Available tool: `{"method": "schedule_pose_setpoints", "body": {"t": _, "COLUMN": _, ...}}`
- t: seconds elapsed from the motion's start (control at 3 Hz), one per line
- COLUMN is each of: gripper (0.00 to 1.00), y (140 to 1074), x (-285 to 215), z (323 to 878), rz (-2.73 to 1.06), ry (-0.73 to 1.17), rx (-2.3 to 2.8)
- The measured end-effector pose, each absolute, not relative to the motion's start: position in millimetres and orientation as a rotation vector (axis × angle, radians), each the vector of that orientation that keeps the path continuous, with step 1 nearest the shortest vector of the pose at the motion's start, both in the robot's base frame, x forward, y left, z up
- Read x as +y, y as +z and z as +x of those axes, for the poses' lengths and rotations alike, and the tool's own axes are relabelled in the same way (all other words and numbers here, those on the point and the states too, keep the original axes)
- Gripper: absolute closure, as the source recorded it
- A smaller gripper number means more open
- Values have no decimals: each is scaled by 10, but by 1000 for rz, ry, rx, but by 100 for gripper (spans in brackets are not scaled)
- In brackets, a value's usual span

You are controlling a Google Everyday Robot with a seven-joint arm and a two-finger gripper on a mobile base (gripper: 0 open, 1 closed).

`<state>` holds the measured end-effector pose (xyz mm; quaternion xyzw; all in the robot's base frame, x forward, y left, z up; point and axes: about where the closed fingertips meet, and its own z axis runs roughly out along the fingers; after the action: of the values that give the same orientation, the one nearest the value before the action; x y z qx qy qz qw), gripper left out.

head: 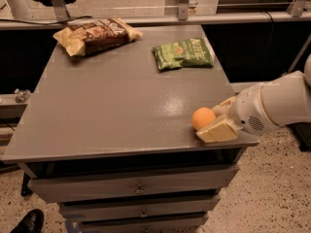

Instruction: Move orange near brown chip bag

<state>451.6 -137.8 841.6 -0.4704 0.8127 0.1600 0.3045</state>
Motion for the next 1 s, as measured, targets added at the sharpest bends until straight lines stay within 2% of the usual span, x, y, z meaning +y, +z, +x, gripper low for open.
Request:
{"method": "schedule_pose_setpoints", "body": {"t": 0.33, "gripper": 100, "y": 8815, "x": -1563, "z": 4818, "rz": -1179, "ry": 366, "rx": 2107}}
{"method": "schedule_pose_setpoints", "body": {"t": 0.67, "gripper": 100, "y": 8815, "x": -1562, "z": 4818, "rz": -1179, "ry": 366, "rx": 2107}}
{"method": "schedule_pose_setpoints", "body": {"t": 1.0, "gripper": 100, "y": 8837, "x": -1285, "z": 5073, "rz": -1173, "ry": 368, "rx": 2084}}
